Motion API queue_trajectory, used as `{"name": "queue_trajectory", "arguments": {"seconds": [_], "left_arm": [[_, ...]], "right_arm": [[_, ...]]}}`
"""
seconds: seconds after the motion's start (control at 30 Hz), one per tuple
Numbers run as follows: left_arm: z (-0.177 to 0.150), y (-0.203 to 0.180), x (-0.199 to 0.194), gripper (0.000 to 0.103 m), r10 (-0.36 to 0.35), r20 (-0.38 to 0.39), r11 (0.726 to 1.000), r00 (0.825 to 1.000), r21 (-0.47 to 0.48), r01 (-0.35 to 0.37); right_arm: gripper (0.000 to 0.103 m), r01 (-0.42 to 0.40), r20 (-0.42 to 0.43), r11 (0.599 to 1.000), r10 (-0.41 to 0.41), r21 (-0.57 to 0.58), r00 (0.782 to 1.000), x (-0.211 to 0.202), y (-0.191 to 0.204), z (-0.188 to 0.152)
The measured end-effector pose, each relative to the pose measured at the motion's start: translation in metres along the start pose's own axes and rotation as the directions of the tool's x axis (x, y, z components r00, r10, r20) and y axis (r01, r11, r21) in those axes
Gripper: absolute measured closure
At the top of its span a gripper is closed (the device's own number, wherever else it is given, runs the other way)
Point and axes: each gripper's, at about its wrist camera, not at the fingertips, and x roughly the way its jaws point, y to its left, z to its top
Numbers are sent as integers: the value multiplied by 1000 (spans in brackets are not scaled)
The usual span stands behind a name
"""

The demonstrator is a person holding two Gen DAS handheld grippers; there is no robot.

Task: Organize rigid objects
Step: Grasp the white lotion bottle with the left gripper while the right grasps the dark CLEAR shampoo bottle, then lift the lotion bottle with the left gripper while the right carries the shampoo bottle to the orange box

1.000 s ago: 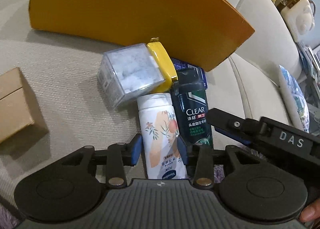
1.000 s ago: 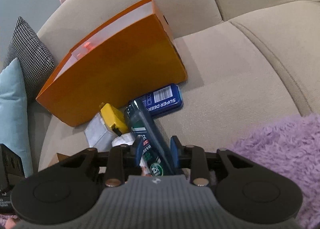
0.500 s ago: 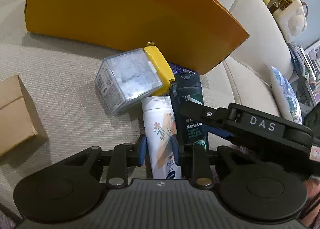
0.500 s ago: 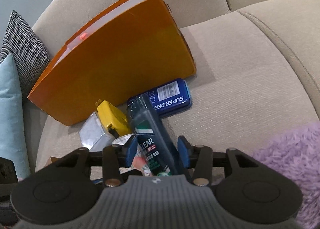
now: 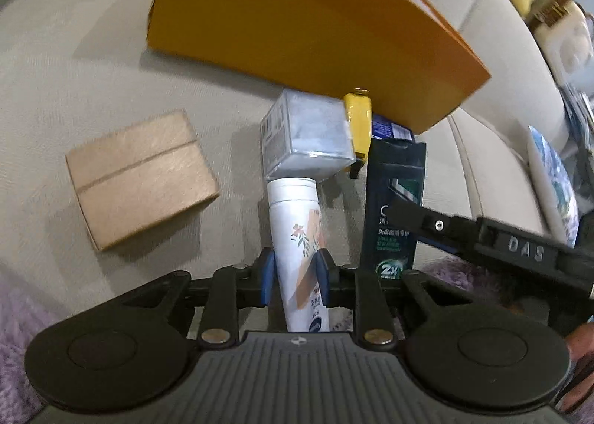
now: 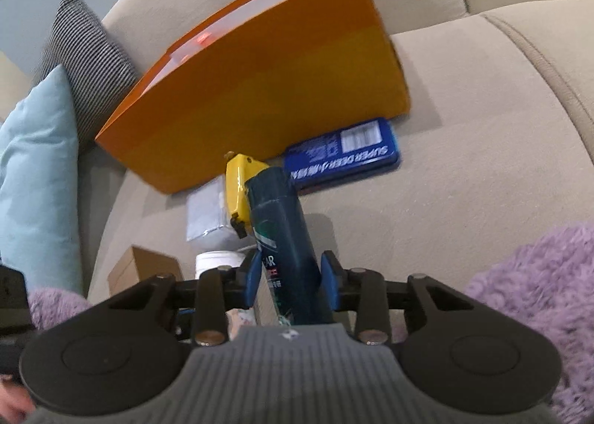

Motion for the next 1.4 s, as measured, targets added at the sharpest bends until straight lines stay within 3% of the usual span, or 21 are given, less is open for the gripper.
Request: {"name": "queue_trajectory", "arguments": {"seconds": [0.1,0.23,0.37,0.5,0.73,0.9,1.03,1.4], "left_arm": [[1,-1,6,72,-9,4,1000,1000,2,9],[4,-8,17,60,-14,-3,1000,1000,5,14],[6,-17,25,59,9,-5,999,1000,35,-9],[4,-25,30,59,32,4,996,999,87,-32],[2,-14,24,67,-30,7,999,1000,31,30],[1,-18,21,69,-31,23,998,999,48,29],[-3,-19,14,76,-27,33,998,999,61,25],[-8,-9,-13,77,-47,86,998,995,41,44]], "right_arm": [[67,16,-8,1000,-16,5,1000,4,-1,2],[66,47,-32,999,-48,-4,998,15,1,4],[64,39,-54,999,-39,6,998,22,0,4],[62,24,-39,999,-23,42,999,25,-2,5],[59,-2,-32,997,4,80,999,28,-10,8],[66,12,-23,998,-11,61,1000,26,-10,7],[66,9,-7,999,-9,45,1000,23,-5,3],[67,8,51,1000,-7,-13,999,1,5,-5]]}}
